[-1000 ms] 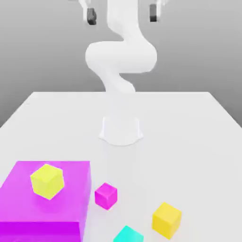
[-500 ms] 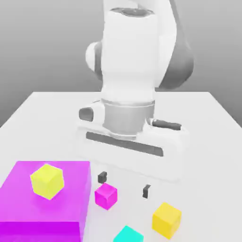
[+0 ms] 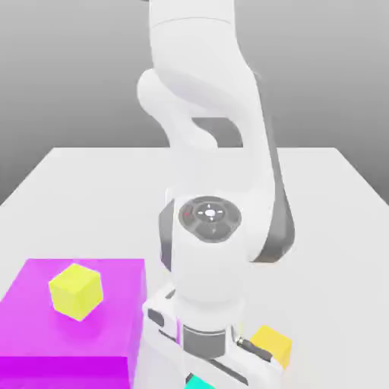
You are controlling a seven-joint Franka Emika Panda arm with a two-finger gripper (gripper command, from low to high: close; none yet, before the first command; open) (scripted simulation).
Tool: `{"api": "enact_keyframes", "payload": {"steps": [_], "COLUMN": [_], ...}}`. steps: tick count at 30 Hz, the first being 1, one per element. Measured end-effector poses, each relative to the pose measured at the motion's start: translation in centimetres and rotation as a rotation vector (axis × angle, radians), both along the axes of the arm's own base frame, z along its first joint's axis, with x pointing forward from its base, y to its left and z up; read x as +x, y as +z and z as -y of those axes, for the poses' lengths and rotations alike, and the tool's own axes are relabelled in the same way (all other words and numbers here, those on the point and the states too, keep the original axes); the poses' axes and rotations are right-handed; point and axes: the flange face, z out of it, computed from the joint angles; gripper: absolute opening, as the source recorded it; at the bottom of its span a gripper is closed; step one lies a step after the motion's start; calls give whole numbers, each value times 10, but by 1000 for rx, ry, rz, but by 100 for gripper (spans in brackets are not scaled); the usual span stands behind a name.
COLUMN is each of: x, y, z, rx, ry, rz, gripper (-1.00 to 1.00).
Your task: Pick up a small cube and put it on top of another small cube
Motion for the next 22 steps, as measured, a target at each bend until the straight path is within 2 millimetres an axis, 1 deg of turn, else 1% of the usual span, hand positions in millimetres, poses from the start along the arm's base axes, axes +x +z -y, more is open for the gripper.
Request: {"api": "enact_keyframes", "payload": {"steps": [1,2,5,6,9,13,14,15,18,19,22], "x": [0,1,0,-3,-23,-59,-63,-65,-67,-68,-68], "y": [4,13,51,62,88,114,110,102,67,58,58], "z": [0,0,0,-6,-43,-90,-95,-97,-99,-99,-99], "rx": [0,0,0,3,15,6,3,1,-1,-1,-1], "ry": [0,-1,-1,18,141,328,350,360,369,370,370], "rz": [0,0,0,0,2,0,0,0,0,0,0], "gripper": [-100,-100,-100,-100,-100,-100,-100,-100,-100,100,100]}}
